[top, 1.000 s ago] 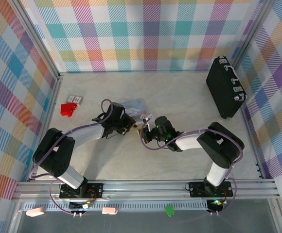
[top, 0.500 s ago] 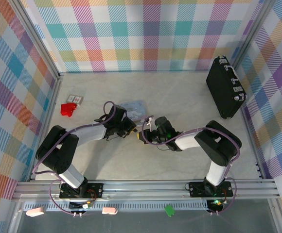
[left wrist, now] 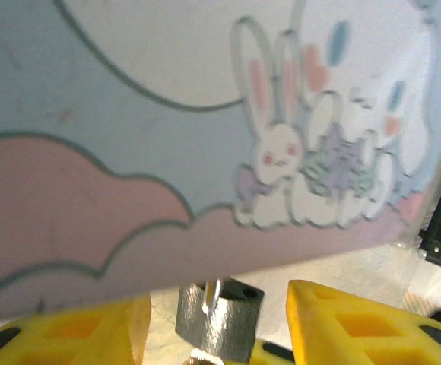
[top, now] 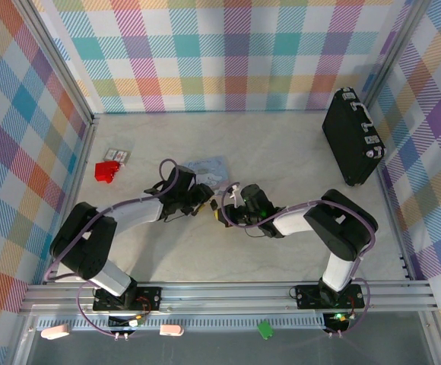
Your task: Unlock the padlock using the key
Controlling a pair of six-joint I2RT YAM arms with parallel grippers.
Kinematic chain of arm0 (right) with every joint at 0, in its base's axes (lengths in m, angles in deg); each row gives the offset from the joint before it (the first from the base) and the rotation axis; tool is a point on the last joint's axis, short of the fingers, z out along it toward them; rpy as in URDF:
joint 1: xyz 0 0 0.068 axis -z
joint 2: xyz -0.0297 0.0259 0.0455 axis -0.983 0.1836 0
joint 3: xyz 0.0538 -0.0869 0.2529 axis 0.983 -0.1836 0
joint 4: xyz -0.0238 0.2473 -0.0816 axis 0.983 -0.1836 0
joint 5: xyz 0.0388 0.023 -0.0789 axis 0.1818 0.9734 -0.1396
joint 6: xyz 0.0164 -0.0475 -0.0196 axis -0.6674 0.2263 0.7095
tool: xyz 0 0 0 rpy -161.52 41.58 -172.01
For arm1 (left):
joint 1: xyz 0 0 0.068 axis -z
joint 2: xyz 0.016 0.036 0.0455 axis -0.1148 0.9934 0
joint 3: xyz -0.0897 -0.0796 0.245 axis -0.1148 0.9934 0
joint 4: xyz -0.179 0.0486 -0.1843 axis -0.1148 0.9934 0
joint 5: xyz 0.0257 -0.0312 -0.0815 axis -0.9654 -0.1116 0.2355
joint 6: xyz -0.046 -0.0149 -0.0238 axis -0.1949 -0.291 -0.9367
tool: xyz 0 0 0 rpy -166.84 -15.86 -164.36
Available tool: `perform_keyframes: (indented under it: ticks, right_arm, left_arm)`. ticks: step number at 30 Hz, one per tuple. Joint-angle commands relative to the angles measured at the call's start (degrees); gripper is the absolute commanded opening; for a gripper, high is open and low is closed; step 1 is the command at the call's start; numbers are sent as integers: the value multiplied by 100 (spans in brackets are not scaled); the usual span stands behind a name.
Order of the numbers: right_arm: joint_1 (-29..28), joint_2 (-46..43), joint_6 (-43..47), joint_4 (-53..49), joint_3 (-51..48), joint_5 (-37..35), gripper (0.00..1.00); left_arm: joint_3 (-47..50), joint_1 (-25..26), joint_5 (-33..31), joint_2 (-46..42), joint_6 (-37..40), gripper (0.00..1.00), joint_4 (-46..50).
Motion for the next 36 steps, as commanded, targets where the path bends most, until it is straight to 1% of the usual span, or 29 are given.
perform_keyframes:
  ticks: [1,4,7,12,15,17,18,20,22,25,30,33,36]
  right_arm:
    - [-25,-111,-96,-234,-5,-41,0]
    - [-29,-97,-153,-271,16,-53,0]
    - [-27,-109,-175,-366,51,-114,0]
    - [-27,-94,-204,-471,78,-193,1]
    - [-27,-102,-219,-521,87,-248,1]
    - [-23,-100,-223,-587,119,-257,2]
    - [-27,-98,-223,-696,170,-272,2]
    - [-27,-75,-218,-1102,338,-309,3]
    - [-27,-46,-193,-1266,428,-237,5]
    - [-27,-49,-201,-1369,450,-217,8]
    - [-25,-60,-240,-1768,554,-383,18]
    - [-14,-104,-234,-1912,581,-462,23]
    - [115,-160,-114,-2317,762,-306,26]
  left_arm:
    - [121,-110,-342,-503,383,53,365]
    - [221,-151,-539,-948,864,57,325]
    - [150,-279,-767,-1328,1324,62,714]
    - [-240,-714,-623,-1680,2155,66,1368]
    - [-635,-872,-845,-1611,2710,75,2071]
    - [-805,-994,-913,-1400,2968,79,2277]
    - [-881,-1053,-900,-1209,3110,83,2324]
    - [-1073,-1189,-667,-742,3308,83,2387]
    - [-1129,-1265,-356,-356,3319,82,2215]
    - [-1086,-1276,-135,-58,3201,79,1823]
    - [-912,-1281,-28,117,2943,77,1241]
    - [-749,-1279,-42,228,2832,76,1125]
    - [-565,-1277,-97,285,2721,75,1067]
